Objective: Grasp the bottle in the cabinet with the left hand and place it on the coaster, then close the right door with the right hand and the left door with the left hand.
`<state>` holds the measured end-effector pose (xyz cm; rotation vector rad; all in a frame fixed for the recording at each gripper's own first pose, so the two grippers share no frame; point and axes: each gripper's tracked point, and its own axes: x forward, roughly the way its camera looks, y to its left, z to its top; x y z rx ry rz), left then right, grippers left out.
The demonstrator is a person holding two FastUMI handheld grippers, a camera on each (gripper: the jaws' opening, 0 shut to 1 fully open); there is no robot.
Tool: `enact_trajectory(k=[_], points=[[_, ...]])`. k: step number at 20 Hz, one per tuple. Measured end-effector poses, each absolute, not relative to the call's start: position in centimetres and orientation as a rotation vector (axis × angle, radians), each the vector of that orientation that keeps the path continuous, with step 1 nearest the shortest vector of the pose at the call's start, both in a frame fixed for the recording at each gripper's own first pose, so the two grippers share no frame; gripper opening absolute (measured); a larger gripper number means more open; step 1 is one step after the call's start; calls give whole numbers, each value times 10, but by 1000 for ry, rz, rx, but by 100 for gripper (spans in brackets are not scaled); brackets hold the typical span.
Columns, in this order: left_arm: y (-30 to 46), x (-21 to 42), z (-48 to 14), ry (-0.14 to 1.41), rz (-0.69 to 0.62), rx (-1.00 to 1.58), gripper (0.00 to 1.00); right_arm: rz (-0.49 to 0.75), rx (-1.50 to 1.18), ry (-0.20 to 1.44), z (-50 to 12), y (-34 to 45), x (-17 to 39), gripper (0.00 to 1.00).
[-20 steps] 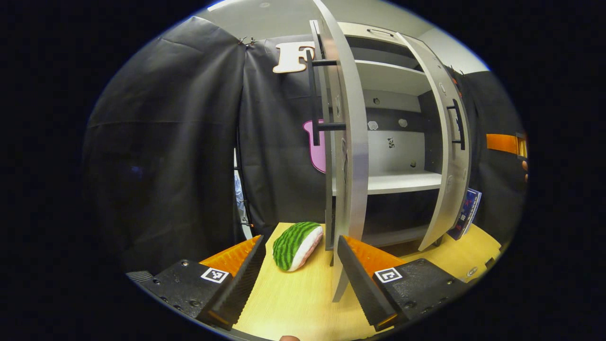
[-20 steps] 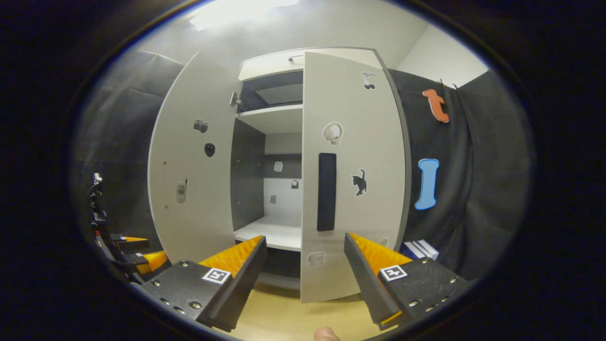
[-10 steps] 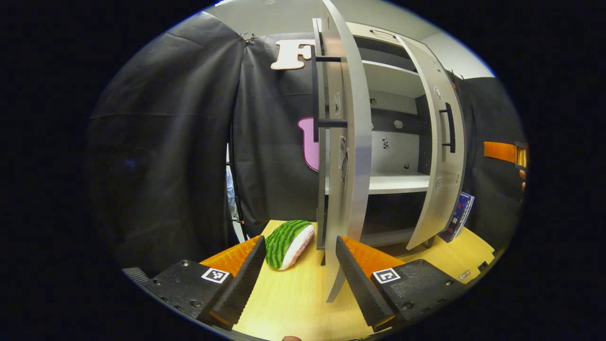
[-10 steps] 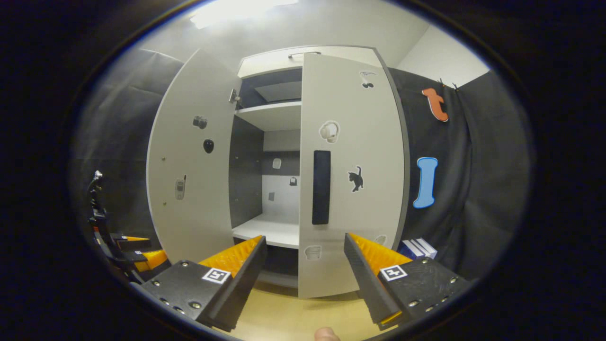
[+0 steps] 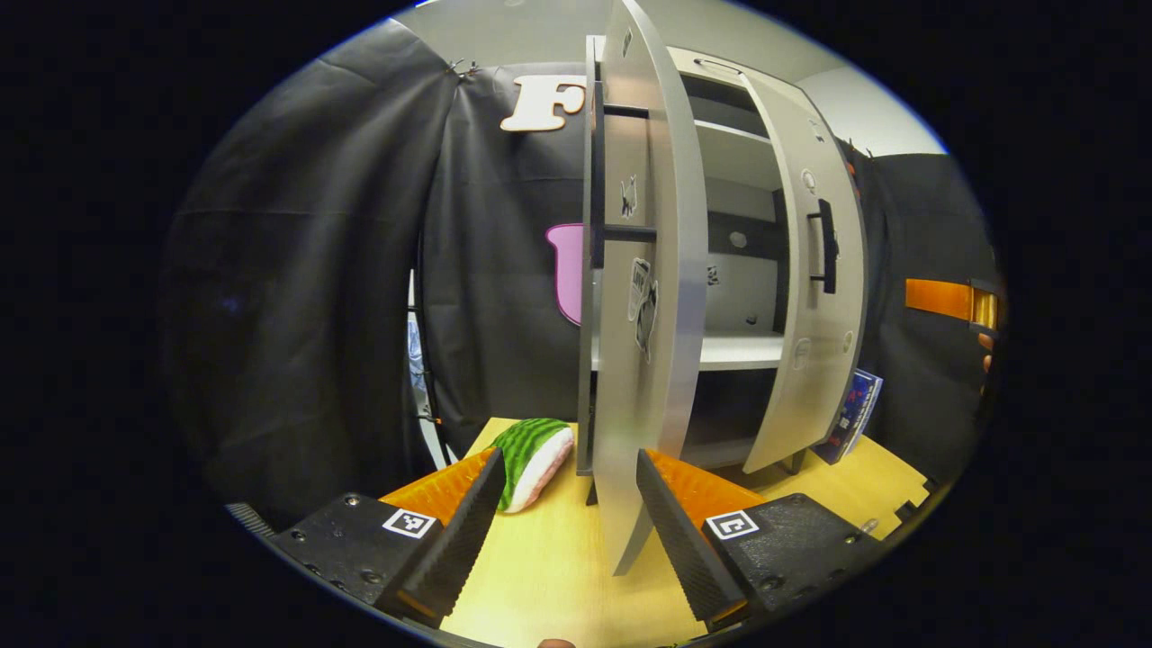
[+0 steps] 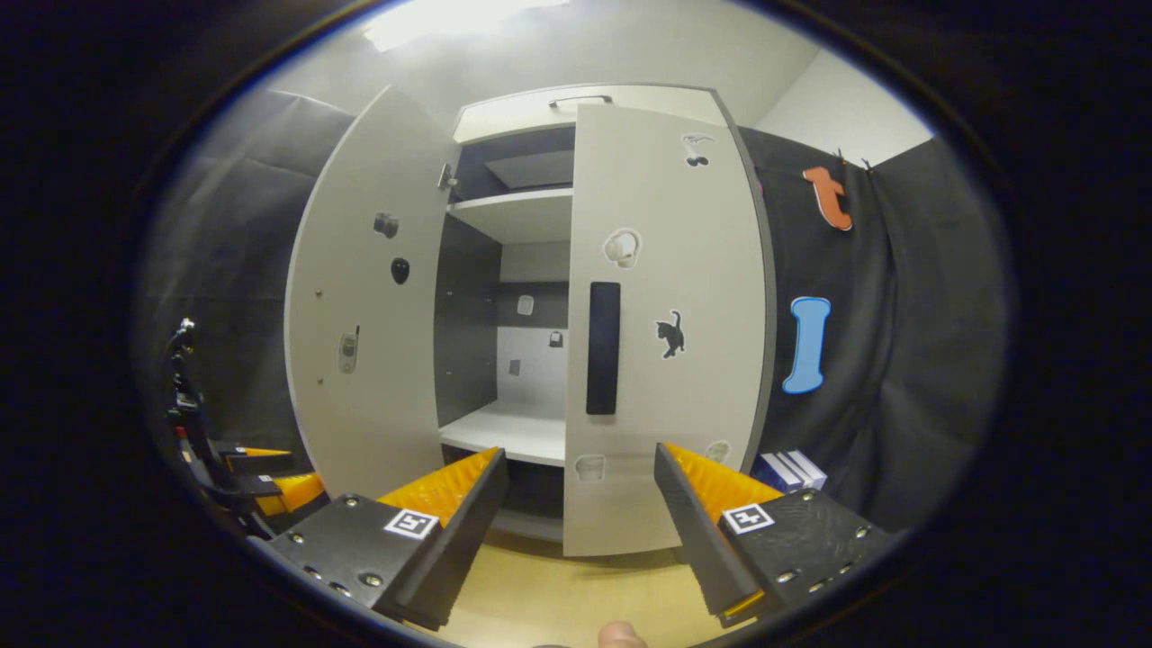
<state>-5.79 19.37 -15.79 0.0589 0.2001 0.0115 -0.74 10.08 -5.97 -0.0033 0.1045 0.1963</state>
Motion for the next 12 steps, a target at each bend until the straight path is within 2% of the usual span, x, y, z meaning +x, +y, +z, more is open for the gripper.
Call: enact_trajectory(k=[1,8,11,12], points=[[188,-57,-158,200,-2,59,94,193,-3,105,-60,100,-7,96],[150,-48,-162,206,-99,103,94,157,1,109,-63,86,-11,99],[144,-44,-162,206,-114,119,94,141,1,111,-63,78,-12,96],[143,-45,-162,205,-117,117,94,136,1,112,-63,76,-13,99]])
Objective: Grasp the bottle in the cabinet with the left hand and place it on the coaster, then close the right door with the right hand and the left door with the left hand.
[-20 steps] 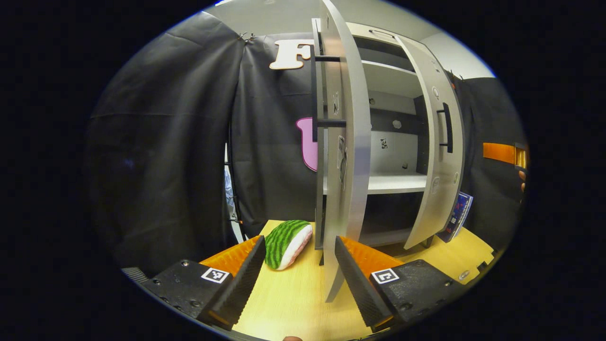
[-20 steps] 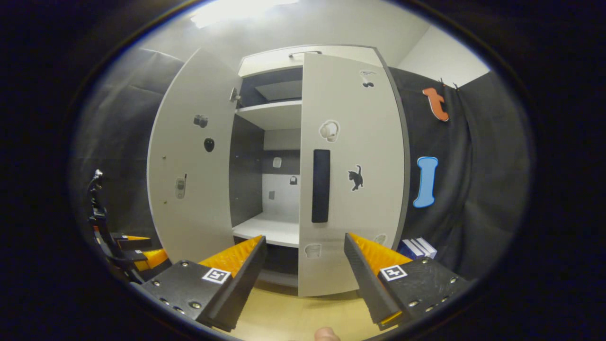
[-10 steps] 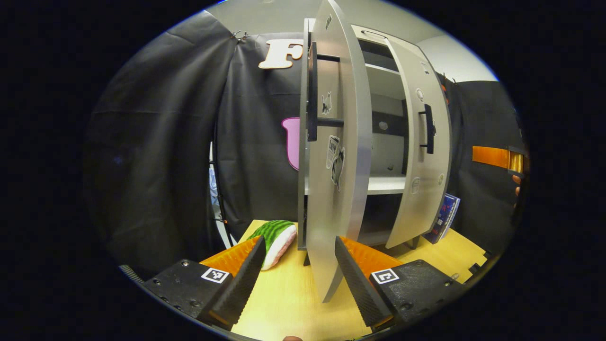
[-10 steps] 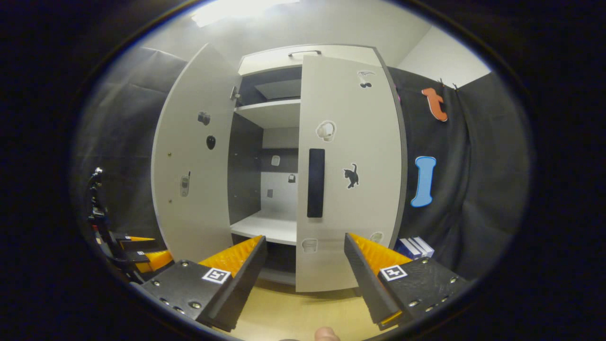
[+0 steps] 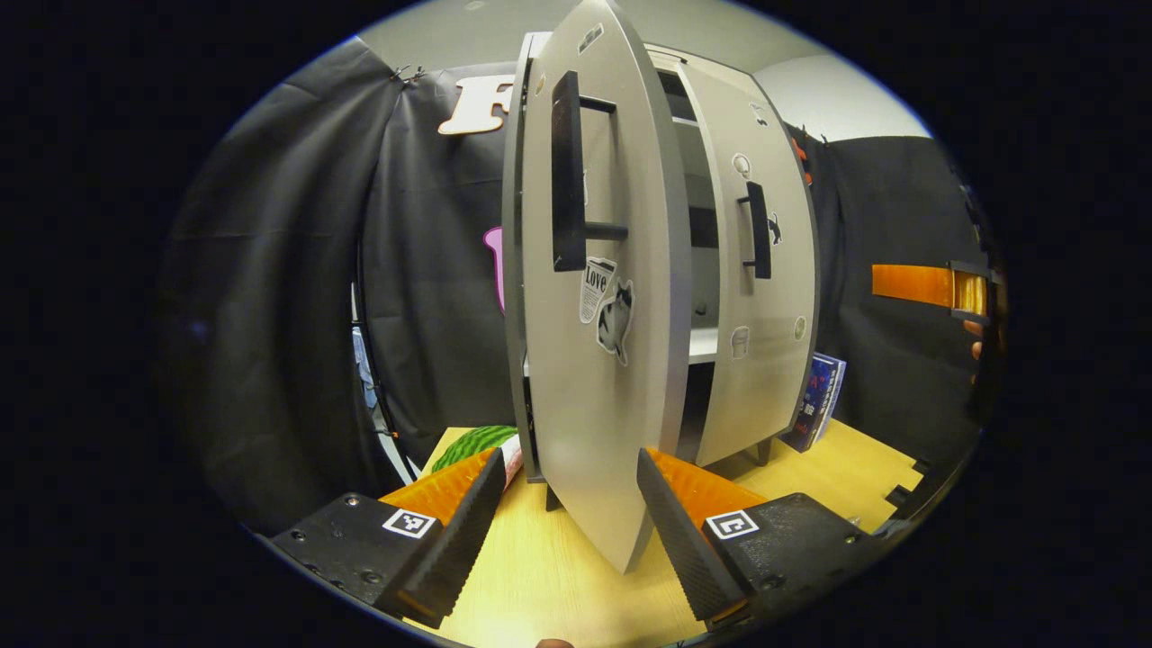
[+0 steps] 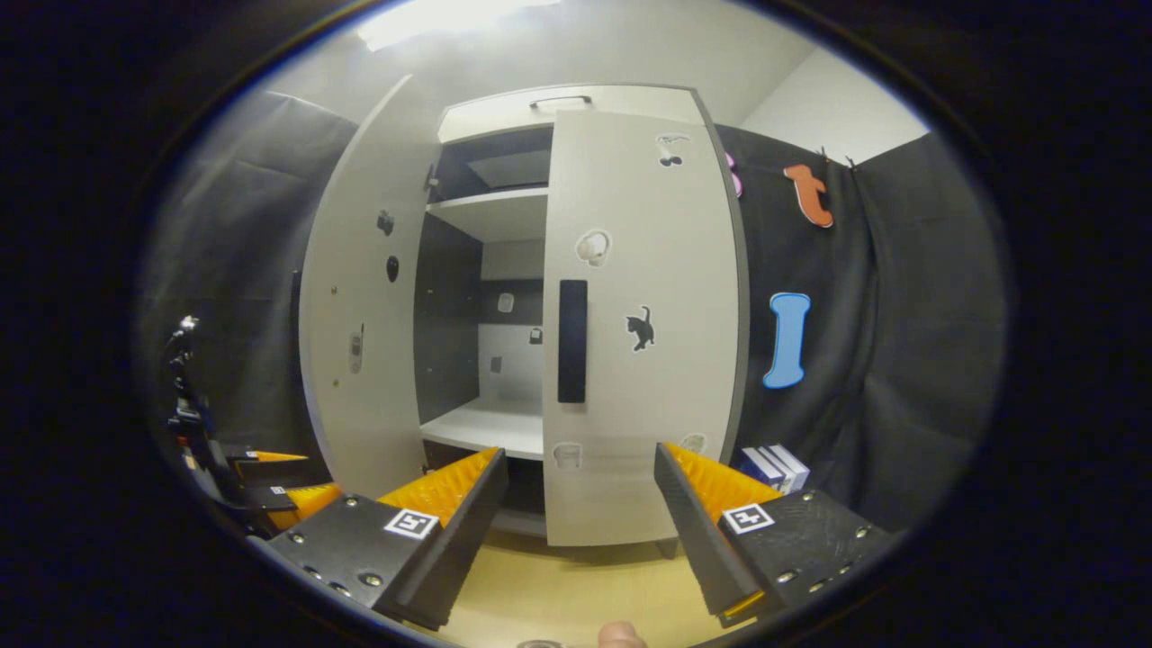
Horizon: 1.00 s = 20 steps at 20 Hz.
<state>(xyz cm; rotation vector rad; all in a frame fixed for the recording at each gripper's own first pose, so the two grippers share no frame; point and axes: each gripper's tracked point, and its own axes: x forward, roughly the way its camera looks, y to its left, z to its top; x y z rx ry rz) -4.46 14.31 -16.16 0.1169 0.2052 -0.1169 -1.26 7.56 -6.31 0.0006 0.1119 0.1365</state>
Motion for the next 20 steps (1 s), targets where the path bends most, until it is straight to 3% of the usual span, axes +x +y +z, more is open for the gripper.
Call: enact_trajectory(k=[12,13,20], points=[[127,-39,-167,204,-129,24,94,151,-8,118,-64,80,-13,99],[123,-37,-167,205,-137,24,94,152,-11,118,-64,80,-14,96],[68,-17,-172,209,-246,-85,95,132,-17,126,-65,72,-17,99]])
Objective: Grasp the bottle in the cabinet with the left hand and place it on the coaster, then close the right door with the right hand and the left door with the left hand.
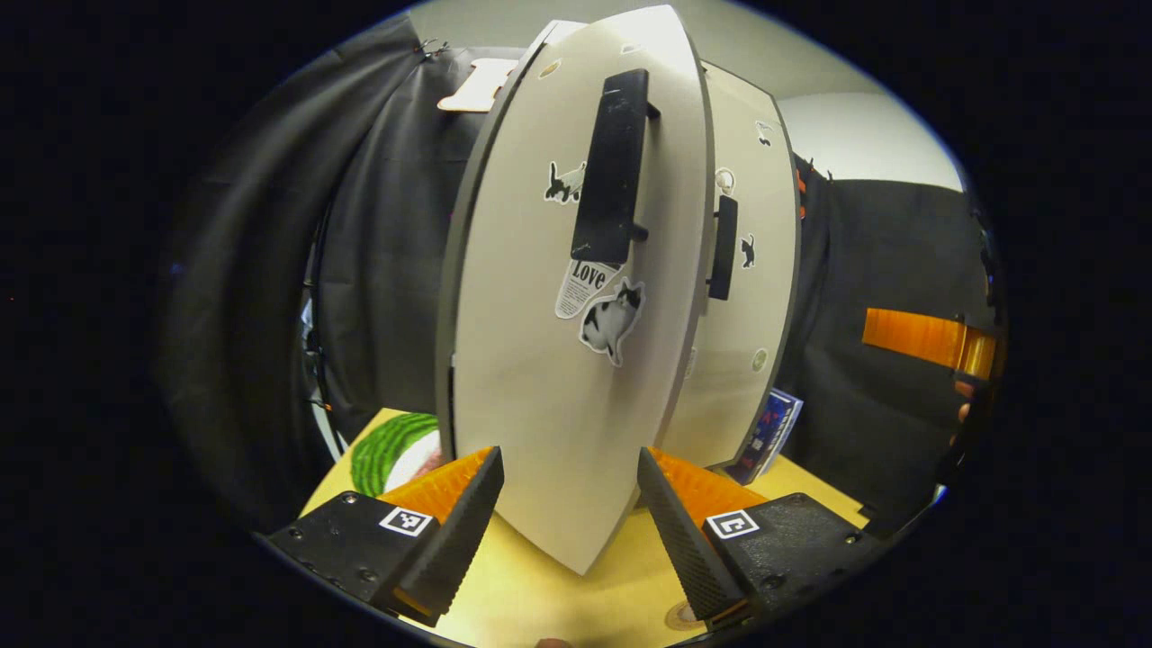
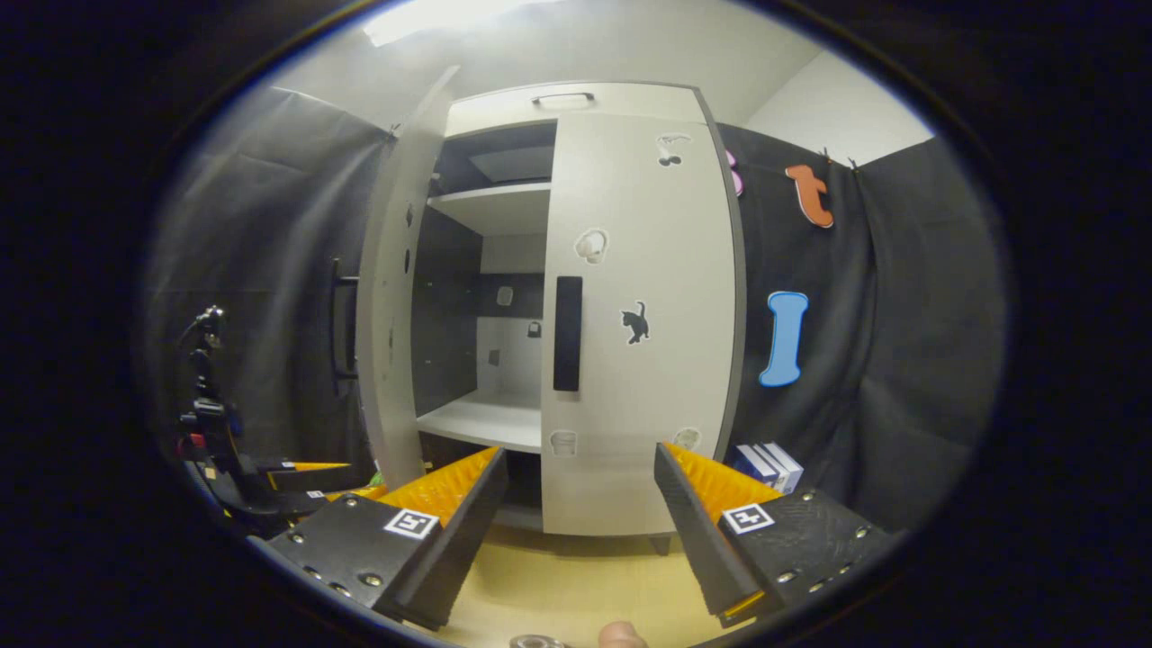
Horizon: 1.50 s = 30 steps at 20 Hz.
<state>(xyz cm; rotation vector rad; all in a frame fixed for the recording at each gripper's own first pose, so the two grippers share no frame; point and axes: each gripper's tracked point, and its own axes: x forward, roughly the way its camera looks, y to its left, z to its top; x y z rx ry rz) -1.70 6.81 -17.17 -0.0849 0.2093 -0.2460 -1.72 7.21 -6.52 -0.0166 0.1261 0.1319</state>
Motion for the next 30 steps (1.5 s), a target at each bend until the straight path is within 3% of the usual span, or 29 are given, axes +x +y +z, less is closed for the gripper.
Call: enact_trajectory(k=[11,14,29,30], points=[[45,-15,-166,213,-339,-62,95,58,-23,122,-63,47,-24,96],[43,-14,-167,219,-336,-62,95,52,-29,123,-62,42,-24,99],[45,-7,-143,201,-277,-78,95,30,-32,105,-46,17,-17,96],[46,-6,-139,200,-263,-81,95,23,-32,98,-42,11,-14,99]])
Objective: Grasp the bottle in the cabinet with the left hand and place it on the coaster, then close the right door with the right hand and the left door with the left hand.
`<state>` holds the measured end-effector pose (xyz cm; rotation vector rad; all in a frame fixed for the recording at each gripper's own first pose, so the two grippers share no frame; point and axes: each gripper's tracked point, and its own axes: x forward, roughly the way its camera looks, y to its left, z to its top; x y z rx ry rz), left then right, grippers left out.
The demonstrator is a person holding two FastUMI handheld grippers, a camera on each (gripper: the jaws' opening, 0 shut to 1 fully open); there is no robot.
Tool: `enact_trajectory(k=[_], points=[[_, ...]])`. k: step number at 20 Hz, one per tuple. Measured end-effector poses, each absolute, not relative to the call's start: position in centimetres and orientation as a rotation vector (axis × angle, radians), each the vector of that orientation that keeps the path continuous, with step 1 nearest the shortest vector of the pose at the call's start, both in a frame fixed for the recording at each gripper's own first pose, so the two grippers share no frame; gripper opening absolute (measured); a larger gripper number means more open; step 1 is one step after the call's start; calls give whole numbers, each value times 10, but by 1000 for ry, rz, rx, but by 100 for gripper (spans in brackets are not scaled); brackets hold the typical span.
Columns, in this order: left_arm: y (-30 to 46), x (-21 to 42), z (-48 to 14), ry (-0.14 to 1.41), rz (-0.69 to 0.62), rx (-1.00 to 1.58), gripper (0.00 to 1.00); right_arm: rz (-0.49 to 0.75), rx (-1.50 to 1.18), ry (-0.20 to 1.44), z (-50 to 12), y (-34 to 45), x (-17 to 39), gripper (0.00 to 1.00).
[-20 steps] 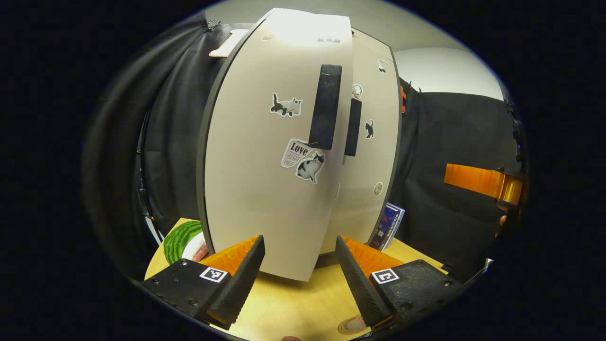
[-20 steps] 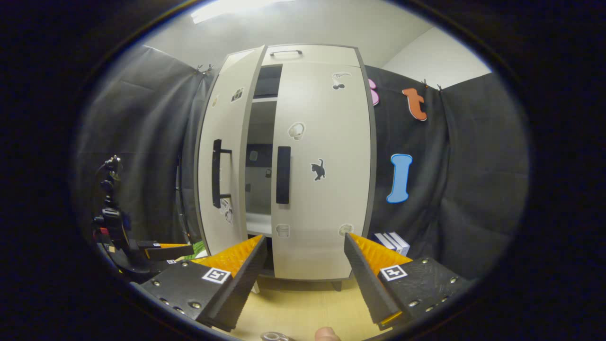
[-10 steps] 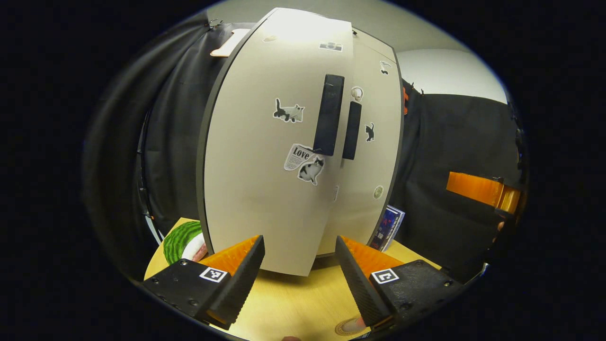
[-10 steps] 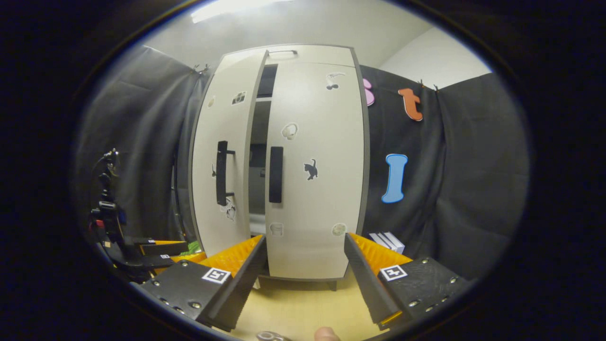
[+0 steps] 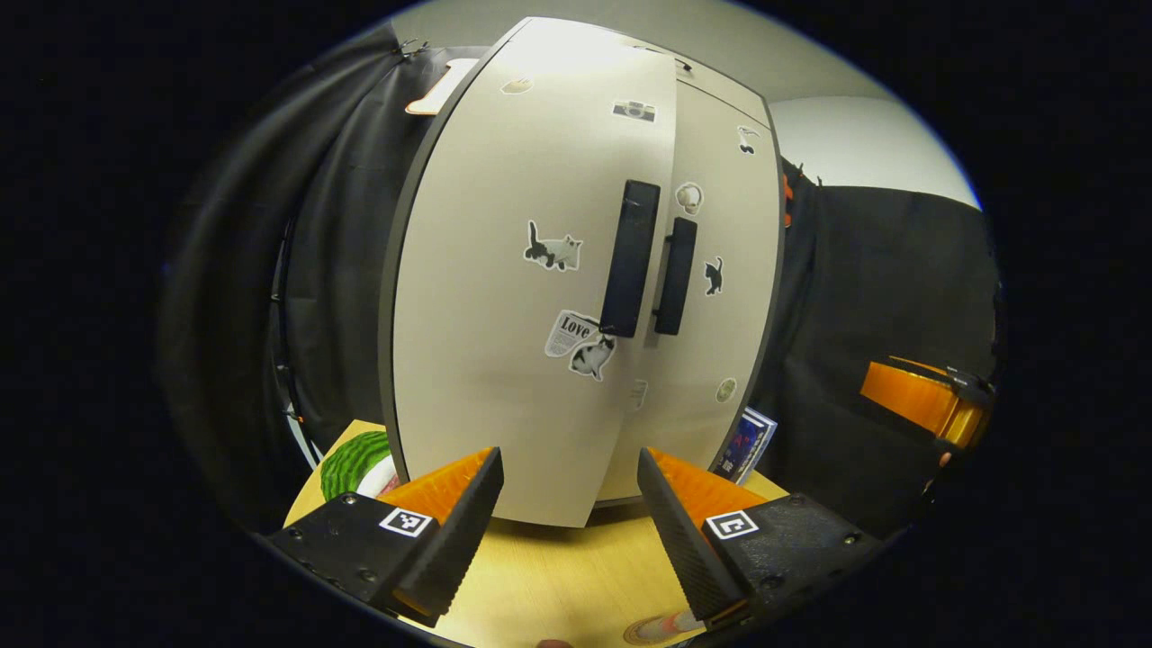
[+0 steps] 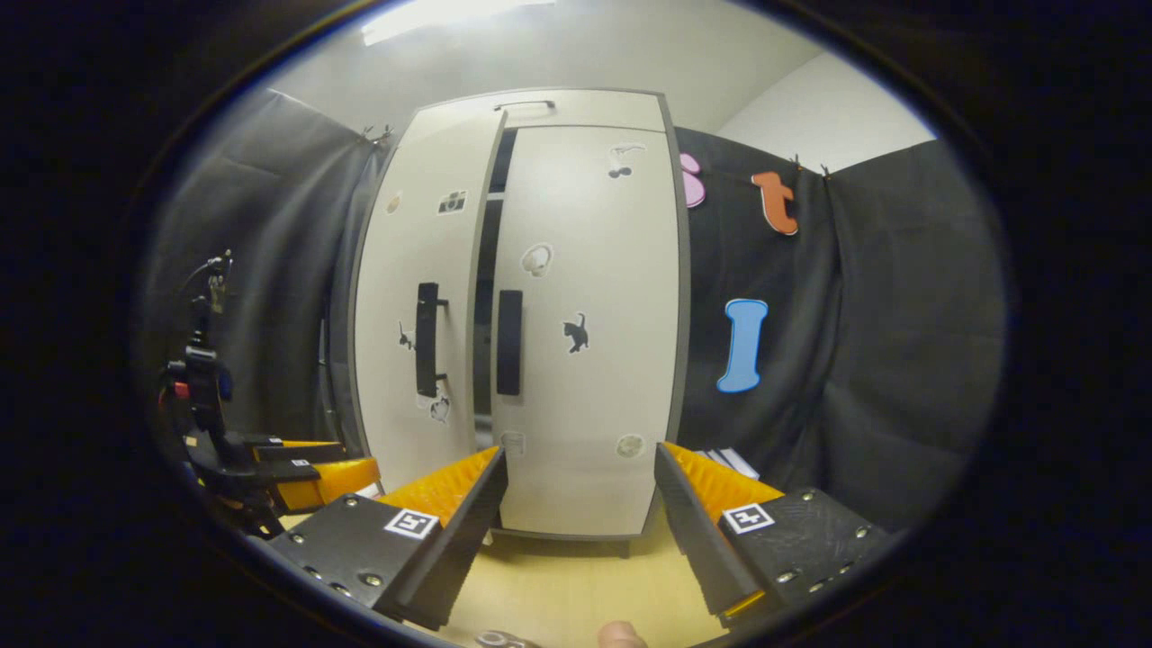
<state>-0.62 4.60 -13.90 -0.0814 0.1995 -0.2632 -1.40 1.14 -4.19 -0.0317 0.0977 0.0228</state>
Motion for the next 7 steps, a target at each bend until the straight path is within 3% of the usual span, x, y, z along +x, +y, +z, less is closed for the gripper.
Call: enact_trajectory(k=[1,7], points=[[47,-5,-134,196,-250,-86,95,18,-26,90,-36,6,-13,96],[47,3,-100,117,-167,-84,95,-2,-6,27,-2,-28,7,99]])
